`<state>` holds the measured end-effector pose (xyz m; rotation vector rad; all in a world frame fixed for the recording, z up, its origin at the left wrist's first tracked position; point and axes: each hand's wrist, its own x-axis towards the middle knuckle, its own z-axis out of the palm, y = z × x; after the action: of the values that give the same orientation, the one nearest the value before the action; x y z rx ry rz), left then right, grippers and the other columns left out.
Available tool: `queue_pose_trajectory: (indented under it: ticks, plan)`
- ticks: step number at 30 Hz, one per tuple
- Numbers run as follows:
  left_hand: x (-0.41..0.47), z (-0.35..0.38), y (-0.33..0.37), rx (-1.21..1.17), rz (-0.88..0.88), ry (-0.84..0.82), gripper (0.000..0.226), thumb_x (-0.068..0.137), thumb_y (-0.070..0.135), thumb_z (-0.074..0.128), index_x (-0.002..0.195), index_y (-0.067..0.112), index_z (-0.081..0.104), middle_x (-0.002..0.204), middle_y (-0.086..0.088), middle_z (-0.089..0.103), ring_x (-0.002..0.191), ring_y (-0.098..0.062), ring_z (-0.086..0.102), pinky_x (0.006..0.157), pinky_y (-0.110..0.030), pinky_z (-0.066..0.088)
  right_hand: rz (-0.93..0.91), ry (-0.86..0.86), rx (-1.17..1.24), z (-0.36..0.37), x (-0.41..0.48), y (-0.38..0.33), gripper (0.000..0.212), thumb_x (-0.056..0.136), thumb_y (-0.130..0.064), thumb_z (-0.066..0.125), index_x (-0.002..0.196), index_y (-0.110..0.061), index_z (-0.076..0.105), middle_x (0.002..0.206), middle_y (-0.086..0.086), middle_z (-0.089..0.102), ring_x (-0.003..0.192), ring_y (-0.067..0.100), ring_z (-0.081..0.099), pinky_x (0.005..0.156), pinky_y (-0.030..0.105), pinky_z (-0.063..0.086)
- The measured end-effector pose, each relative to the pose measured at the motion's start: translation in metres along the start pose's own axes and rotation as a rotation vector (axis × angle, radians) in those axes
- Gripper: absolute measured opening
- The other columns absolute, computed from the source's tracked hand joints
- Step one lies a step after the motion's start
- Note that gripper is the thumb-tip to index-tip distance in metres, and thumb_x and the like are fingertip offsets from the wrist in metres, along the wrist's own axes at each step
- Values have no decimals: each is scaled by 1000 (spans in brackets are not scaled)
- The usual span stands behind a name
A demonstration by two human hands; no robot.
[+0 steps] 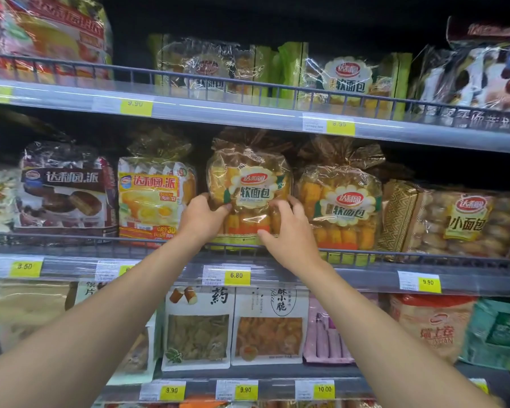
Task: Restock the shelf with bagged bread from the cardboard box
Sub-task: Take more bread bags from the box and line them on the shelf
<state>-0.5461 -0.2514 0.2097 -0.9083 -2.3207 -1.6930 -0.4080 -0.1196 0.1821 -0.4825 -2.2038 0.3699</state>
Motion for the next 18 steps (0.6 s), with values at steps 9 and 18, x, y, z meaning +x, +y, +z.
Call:
queue_pose_trajectory:
  ticks: [9,18]
  plan:
    - [-10,-1,-2,97,28,-54,45,95,39,65,134,19,54,124,-4,66,113,-27,61,98,-46,54,95,-47,62,-11,-5,-3,45,88,-33,64,132,-27,58,153,1,39,138,23,42,110,39,41]
    - [-42,0,-3,157,246,123,97,95,40,66,161,15,1,170,-2,5,156,-20,8,122,-38,20,89,41,189,-23,-11,-14,39,89,-23,68,128,-24,66,158,1,32,145,17,33,112,32,32]
